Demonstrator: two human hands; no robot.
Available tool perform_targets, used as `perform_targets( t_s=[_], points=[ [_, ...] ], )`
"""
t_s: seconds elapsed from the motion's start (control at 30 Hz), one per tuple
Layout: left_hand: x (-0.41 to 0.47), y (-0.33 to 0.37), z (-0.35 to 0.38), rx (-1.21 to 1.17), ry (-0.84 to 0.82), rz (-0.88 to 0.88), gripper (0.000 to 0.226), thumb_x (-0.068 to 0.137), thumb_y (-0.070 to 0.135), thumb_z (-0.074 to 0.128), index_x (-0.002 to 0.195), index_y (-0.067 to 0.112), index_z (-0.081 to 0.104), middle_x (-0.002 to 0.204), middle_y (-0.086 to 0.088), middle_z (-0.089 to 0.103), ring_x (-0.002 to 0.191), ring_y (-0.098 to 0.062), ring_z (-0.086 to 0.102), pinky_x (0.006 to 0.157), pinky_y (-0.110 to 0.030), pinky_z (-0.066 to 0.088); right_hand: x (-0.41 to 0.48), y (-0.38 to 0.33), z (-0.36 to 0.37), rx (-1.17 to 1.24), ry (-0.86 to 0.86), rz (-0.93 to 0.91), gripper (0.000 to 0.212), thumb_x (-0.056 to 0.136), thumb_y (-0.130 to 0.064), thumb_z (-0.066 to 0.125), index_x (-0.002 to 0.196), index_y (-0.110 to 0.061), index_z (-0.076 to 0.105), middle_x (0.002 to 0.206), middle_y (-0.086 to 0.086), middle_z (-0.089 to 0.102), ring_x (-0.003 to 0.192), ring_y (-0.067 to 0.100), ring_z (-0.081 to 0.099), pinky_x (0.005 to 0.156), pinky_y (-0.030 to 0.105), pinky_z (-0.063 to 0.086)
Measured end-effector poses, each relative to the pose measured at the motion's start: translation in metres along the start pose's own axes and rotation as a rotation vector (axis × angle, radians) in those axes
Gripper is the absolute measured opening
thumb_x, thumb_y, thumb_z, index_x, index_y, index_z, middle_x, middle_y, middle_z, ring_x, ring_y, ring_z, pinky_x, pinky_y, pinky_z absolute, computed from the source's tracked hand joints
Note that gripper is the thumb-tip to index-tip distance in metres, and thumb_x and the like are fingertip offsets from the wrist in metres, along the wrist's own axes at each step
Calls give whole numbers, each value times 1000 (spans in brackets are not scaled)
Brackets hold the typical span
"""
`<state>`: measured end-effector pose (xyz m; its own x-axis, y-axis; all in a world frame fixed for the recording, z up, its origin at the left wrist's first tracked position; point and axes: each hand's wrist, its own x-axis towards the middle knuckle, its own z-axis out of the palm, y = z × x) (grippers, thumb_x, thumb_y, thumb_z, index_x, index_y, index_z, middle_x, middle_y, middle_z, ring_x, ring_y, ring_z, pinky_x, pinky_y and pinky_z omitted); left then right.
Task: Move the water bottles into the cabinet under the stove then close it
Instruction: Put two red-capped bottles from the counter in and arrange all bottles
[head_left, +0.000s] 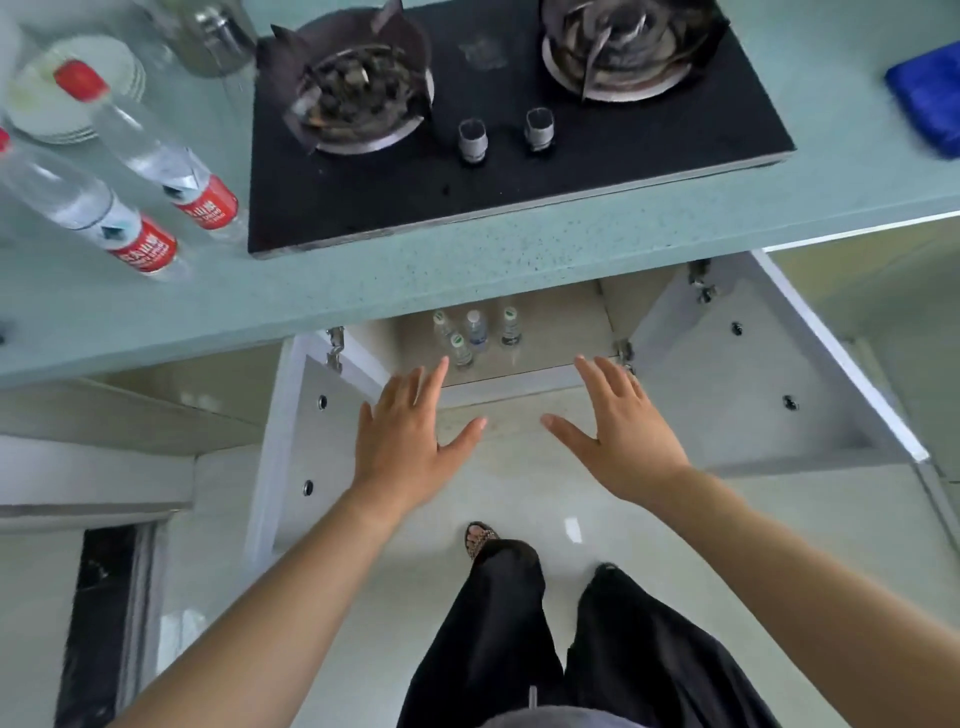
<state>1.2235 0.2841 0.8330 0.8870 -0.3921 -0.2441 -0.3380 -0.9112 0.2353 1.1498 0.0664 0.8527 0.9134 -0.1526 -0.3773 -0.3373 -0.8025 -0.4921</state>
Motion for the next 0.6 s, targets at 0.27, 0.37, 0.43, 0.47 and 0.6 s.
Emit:
perform_targets(
  t_s=[0.27,0.37,0.43,0.47,0.6],
  points=[
    [-114,15,-14,-8,84,-104,85,75,76,13,147,32,11,153,0,28,141,-27,22,109,-57,25,-85,-16,-7,-121,18,-179,82,82,-69,29,147,-24,5,158,3,6,145,25,3,118,46,13],
    [-156,14,-8,-19,125,-167,83,76,76,16,146,31,14,150,0,33,140,-27,27,106,-57,30,-109,-15,1,-122,12,-236,81,83,-68,31,147,-23,8,157,3,8,145,24,5,118,44,14],
    [-181,12,-8,-45,152,-194,83,77,75,18,145,28,18,146,-1,38,136,-26,32,103,-55,34,-124,-21,7,-112,8,-254,79,84,-66,33,147,-23,10,157,2,9,145,23,8,116,41,16],
    [-190,11,-10,-64,169,-198,83,77,75,19,145,27,19,145,-1,40,135,-25,34,102,-54,36,-131,-25,10,-107,3,-259,79,84,-66,33,147,-24,10,157,2,9,145,22,8,116,41,16],
    [-204,5,-28,-132,271,-203,83,77,73,23,144,24,25,144,-1,42,132,-23,38,102,-52,38,-145,-53,14,-109,-14,-289,80,84,-66,33,147,-24,7,157,2,9,145,21,7,117,41,18]
  ],
)
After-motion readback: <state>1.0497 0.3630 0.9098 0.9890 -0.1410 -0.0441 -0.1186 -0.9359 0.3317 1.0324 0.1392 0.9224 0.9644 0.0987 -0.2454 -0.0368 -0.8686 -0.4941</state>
